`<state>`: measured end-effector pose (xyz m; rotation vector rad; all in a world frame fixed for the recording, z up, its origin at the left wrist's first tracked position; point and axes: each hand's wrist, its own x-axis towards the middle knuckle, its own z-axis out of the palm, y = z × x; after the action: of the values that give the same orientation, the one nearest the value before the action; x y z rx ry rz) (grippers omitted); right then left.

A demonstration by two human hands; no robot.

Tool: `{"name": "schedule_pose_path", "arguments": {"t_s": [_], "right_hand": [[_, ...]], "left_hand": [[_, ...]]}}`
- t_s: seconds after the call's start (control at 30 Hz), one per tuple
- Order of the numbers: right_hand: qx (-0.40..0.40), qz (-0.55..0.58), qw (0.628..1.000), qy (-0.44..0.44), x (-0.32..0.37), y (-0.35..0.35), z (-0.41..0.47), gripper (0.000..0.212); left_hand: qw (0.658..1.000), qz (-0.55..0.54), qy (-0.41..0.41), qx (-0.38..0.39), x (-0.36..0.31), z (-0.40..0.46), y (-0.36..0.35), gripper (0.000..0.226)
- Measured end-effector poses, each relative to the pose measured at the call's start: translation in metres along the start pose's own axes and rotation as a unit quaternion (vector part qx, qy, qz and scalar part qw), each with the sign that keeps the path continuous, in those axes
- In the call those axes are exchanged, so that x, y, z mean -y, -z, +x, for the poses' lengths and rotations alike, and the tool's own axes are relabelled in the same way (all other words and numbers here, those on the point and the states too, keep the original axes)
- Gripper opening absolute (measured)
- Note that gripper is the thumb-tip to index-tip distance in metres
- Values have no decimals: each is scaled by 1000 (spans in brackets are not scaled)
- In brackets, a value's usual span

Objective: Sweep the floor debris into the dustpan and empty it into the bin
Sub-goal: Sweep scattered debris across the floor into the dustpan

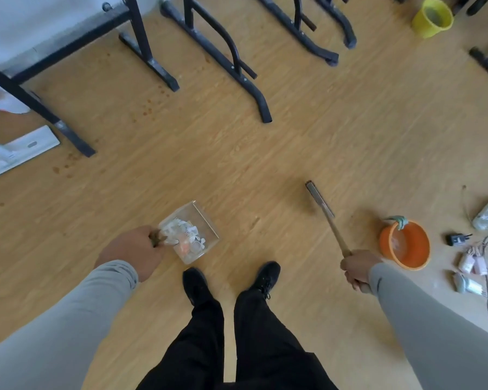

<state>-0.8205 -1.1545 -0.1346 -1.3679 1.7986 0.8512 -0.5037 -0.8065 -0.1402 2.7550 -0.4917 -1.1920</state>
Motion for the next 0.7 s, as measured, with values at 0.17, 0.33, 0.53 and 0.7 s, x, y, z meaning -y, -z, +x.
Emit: {"name": "schedule_pose_path", "arguments": {"t_s": [0.17,0.33,0.53,0.7], "right_hand": [[66,-76,995,19,23,-49,6,26],[122,-120,983,68,-7,-87,-57,44],[218,-84,966,107,-21,-94,-109,59],[255,-8,965,66,-20,-38,-118,63]], "left_hand": [[1000,-8,1,-9,1,4,-1,15],[1000,-8,5,-8,1,1,-4,20],[1000,21,7,-6,-3,-1,-1,21],[1000,12,7,-11,1,-1,0,18]]}}
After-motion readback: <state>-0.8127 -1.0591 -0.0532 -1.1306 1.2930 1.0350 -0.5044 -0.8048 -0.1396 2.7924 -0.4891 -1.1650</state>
